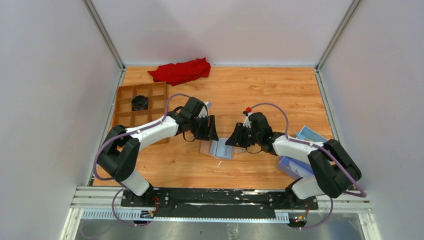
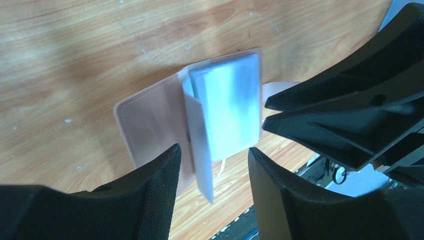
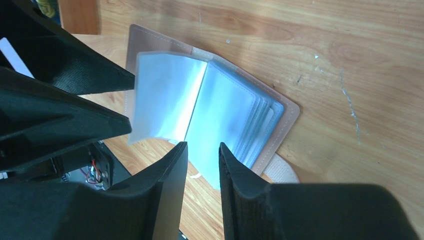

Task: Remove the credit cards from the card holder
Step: Remove the credit card from the card holder.

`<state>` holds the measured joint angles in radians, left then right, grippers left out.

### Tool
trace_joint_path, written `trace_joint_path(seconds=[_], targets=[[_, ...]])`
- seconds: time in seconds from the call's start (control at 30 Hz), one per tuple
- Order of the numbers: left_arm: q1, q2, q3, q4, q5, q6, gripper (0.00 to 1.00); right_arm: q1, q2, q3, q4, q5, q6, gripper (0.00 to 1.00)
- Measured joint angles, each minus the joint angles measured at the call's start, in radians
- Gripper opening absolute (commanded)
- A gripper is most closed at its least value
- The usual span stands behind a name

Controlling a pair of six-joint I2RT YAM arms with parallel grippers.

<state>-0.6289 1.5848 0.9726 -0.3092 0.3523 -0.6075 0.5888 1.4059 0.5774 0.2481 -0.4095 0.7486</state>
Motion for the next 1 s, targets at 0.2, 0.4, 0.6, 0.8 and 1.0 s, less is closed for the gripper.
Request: trace_joint_path(seconds=[0.2, 0.4, 0.6, 0.8, 1.0], targets=[[0.028, -0.005, -0.001, -0.039, -0.026, 0.021, 0.56, 0.0, 0.034, -0.001, -0.01, 0.001, -0.009, 0.4], [0.045, -0.006, -0.01, -0.051, -0.047, 0.033, 0.56, 0.0, 0.043, -0.001, -0.018, 0.003, -0.013, 0.42], [0.046, -0.005, -0.025, -0.054, -0.047, 0.035, 0.51, 0.0, 0.043, -0.011, -0.02, 0.011, -0.013, 0.4], [0.046, 0.009, -0.029, -0.048, -0.046, 0.036, 0.42, 0.0, 0.056, -0.018, -0.009, 0.008, -0.013, 0.38], [0.046, 0.046, -0.047, -0.038, -0.047, 0.043, 0.35, 0.0, 0.067, -0.018, 0.003, -0.01, -0.013, 0.33]])
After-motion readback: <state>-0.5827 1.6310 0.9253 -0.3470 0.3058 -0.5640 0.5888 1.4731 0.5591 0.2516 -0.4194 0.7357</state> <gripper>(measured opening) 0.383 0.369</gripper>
